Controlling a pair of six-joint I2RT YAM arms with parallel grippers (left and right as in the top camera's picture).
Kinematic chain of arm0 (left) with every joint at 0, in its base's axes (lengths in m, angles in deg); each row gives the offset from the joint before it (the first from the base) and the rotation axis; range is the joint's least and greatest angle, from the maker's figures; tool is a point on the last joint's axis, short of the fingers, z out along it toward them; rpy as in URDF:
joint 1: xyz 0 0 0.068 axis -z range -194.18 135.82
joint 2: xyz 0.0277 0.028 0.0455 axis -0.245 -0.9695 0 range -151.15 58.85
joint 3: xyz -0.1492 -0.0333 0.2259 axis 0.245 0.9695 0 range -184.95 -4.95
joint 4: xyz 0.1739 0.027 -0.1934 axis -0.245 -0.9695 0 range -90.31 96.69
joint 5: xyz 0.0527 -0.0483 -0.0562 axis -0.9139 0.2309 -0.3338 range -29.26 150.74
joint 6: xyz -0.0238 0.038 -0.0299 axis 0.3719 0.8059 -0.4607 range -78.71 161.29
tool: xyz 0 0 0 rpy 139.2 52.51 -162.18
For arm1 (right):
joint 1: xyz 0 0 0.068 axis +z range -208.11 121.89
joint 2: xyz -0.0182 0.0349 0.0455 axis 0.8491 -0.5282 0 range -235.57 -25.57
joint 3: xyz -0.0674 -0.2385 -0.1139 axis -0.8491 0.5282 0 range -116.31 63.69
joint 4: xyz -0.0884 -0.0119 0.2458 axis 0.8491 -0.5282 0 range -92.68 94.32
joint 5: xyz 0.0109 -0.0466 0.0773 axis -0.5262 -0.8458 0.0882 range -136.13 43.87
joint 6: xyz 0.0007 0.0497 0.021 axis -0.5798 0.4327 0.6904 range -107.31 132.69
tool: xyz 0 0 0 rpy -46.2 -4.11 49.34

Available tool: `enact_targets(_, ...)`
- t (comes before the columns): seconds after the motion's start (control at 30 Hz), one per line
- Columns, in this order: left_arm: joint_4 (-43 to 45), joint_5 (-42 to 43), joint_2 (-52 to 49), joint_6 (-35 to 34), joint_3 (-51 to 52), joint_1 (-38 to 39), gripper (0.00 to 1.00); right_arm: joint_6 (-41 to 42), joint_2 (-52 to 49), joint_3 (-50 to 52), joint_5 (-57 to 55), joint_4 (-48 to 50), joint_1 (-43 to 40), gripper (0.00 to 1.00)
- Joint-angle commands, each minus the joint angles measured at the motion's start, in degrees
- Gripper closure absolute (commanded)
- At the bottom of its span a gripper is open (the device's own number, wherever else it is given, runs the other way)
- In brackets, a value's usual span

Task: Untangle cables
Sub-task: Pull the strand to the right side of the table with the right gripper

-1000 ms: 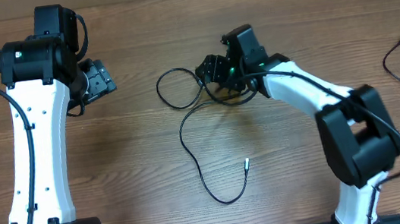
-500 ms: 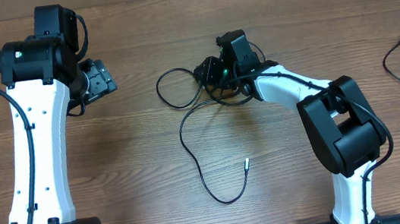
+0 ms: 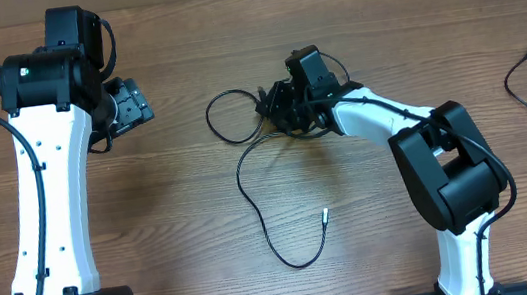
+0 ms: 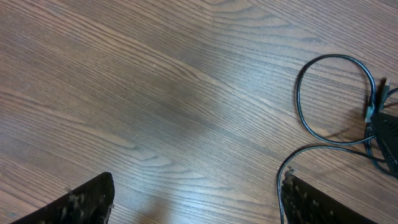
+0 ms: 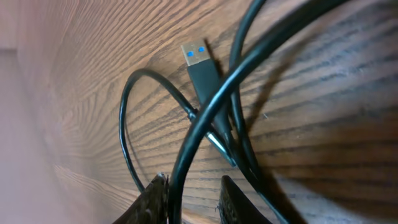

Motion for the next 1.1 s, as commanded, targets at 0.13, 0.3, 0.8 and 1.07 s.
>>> enact_targets(0.13, -0.04, 0.94, 0.13, -0.81, 0.09, 0.02, 0.15, 1.55, -0.04, 0.76, -0.87, 1.81, 1.42, 0.96)
enact_targets(0.3, -0.26, 0.92, 0.13, -0.81, 0.09, 0.02, 0.15, -14.23, 0.92, -0.35, 6.19, 0.85, 0.31, 0.96)
enact_targets(0.8, 0.5, 0.92, 0.13, -0.81, 0.09, 0.02, 0.15, -42.4, 16.52, -30.01, -9.77, -47.74, -15.3, 0.96)
enact_targets(1.07, 0.5, 0.92, 0.13, -0.81, 0.09, 0.02, 0.14, -43.58, 16.52, -54.36, -17.49, -60.17, -31.04, 0.96)
